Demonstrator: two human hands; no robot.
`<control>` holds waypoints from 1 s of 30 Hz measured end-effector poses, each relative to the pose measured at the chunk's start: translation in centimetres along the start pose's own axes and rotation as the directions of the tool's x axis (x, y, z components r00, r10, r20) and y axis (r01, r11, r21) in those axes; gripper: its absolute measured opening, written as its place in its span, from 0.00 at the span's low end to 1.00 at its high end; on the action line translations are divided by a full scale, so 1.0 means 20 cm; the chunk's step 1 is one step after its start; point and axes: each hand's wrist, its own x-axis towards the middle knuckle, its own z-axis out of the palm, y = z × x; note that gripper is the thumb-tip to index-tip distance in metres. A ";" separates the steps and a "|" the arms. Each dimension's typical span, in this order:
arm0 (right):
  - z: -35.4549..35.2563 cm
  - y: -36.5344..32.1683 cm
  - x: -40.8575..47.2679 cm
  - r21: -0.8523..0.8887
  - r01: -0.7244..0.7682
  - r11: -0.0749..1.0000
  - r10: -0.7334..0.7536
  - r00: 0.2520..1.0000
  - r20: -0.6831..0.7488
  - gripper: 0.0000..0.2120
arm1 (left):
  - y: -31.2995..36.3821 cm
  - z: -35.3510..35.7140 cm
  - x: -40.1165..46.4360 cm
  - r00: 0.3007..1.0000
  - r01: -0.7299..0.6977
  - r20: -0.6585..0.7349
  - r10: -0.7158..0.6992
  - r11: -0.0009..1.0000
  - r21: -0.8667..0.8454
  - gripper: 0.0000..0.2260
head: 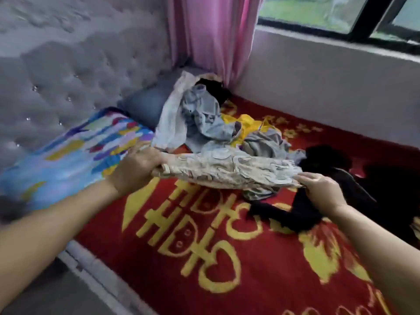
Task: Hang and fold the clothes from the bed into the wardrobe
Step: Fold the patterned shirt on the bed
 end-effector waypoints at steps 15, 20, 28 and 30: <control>1.51 0.01 -0.98 0.144 -0.522 0.841 0.321 0.695 0.643 0.28 | 1.04 1.29 -1.34 0.737 0.144 0.670 -0.087 0.989 -0.030 0.35; 1.70 -0.05 -0.83 0.153 -0.787 0.598 0.533 0.533 0.657 0.35 | 1.25 1.68 -1.12 0.601 0.235 0.786 -0.144 0.972 -0.002 0.39; 1.69 -0.08 -0.73 0.406 -0.906 0.118 0.448 0.413 0.793 0.07 | 1.31 1.88 -1.14 0.470 0.275 0.879 -0.082 0.960 -0.057 0.37; 1.61 -0.12 -0.64 0.455 -0.890 -0.038 0.388 0.406 0.827 0.05 | 1.31 1.86 -1.13 0.428 0.290 0.903 -0.033 0.952 -0.103 0.37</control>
